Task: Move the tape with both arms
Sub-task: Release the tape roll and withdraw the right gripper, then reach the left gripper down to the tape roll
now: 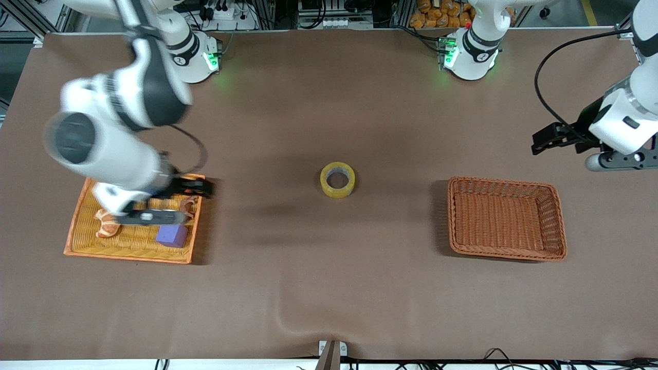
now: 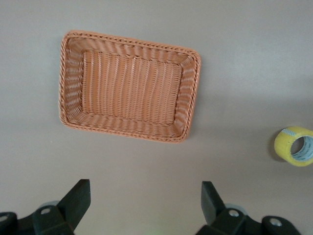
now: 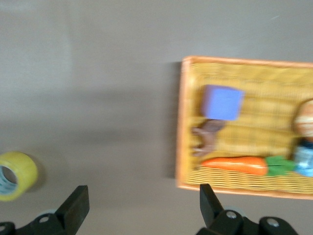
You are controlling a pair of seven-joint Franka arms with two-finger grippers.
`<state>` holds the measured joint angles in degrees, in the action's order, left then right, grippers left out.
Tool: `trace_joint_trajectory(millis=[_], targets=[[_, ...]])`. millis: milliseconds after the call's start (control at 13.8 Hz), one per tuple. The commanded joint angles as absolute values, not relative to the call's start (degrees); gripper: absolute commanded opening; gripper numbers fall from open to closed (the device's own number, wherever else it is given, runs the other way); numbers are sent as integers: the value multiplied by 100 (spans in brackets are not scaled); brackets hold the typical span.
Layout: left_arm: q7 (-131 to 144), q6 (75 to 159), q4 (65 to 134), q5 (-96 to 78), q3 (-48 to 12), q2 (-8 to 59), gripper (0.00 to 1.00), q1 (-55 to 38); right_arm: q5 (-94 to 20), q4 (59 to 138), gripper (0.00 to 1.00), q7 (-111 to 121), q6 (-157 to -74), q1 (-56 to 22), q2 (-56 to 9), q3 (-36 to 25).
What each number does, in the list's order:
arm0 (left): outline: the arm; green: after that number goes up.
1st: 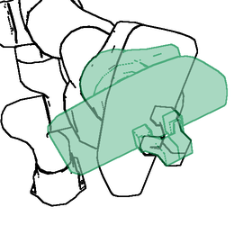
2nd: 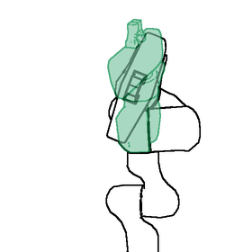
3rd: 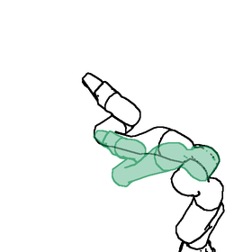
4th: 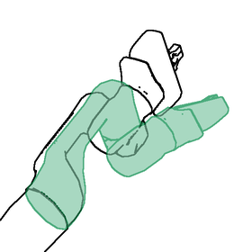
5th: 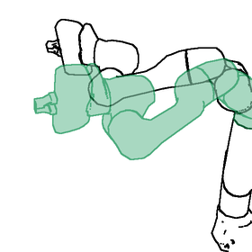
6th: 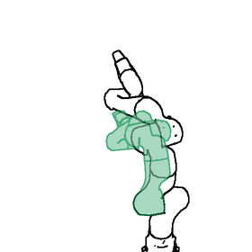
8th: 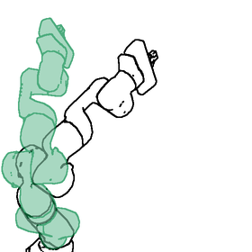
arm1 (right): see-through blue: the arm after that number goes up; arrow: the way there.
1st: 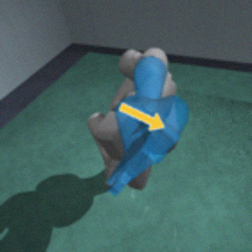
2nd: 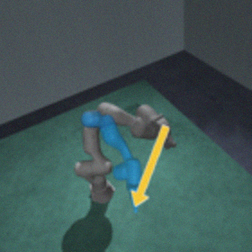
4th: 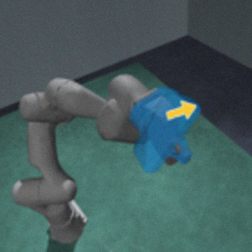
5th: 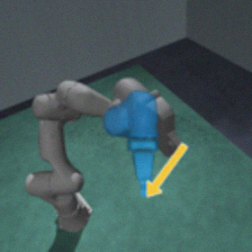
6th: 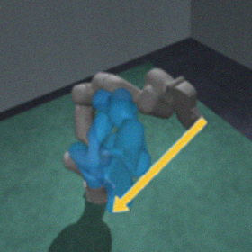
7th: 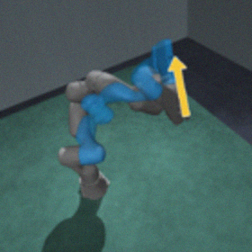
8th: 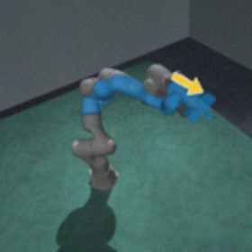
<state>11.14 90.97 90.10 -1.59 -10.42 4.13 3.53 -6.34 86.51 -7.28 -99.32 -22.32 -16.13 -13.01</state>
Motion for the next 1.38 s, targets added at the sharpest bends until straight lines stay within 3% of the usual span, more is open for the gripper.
trace_joint_trajectory(millis=[0,291,509,1017,1308], targets=[[1728,9158,9114,-281,-1256,404,100,343,-134,9404,100,330,-9845,-1742,-600,-1151],[2722,9325,9263,-325,-1511,448,100,308,53,9746,100,474,-9308,-1249,323,-1090],[3610,9387,9316,-605,-1696,510,100,299,62,9686,100,545,-8887,-836,457,-1090],[4551,9772,9597,-633,-2214,615,100,185,35,9422,100,729,-8824,-71,597,-994],[4965,10361,9966,-633,-2557,624,100,158,26,9475,100,273,-8613,-132,554,-932]])
